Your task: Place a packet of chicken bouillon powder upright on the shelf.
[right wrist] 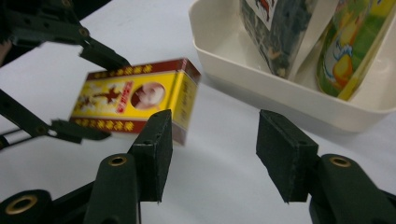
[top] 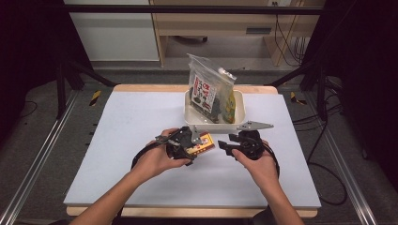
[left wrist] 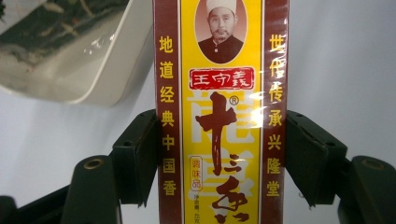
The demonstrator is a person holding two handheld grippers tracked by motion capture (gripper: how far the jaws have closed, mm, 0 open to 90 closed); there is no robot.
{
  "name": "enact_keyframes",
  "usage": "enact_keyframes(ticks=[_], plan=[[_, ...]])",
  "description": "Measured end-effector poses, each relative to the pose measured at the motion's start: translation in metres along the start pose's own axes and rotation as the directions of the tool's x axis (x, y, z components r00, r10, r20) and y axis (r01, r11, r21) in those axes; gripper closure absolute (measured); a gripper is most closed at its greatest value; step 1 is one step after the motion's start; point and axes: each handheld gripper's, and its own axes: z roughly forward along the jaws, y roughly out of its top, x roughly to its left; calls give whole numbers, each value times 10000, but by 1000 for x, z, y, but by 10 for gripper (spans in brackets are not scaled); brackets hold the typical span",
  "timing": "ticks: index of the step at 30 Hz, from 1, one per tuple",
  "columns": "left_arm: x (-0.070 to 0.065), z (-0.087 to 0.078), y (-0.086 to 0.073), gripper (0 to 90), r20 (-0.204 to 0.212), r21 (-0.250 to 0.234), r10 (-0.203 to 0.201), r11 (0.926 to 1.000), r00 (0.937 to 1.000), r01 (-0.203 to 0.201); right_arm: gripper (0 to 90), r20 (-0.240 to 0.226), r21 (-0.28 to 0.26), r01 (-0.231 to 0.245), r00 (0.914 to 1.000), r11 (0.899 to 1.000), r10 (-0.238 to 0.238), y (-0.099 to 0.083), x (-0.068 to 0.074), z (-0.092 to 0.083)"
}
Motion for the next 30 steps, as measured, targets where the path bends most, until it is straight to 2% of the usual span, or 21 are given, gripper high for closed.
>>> enact_keyframes(ticks=[3,10,17,23,30], plan=[[-4,-1,3,323,-302,-269,277,9992,9992,-285,440,-268,-94,-174,9995,9998,171,8,1,-1],[-7,-9,5,322,-728,-1086,434,9928,9964,-512,421,-708,62,-296,9970,9995,300,18,0,1],[-10,-12,8,322,-820,-1476,502,9871,9954,-619,417,-1380,154,-723,9877,9973,738,23,-3,4],[-13,-16,11,322,-830,-1801,461,9818,9955,-605,413,-1670,347,-1037,9800,9940,1081,24,-7,8],[-13,-16,12,321,-806,-2080,377,9767,9960,-538,436,-2155,432,-1302,9669,9905,1365,24,-9,11]])
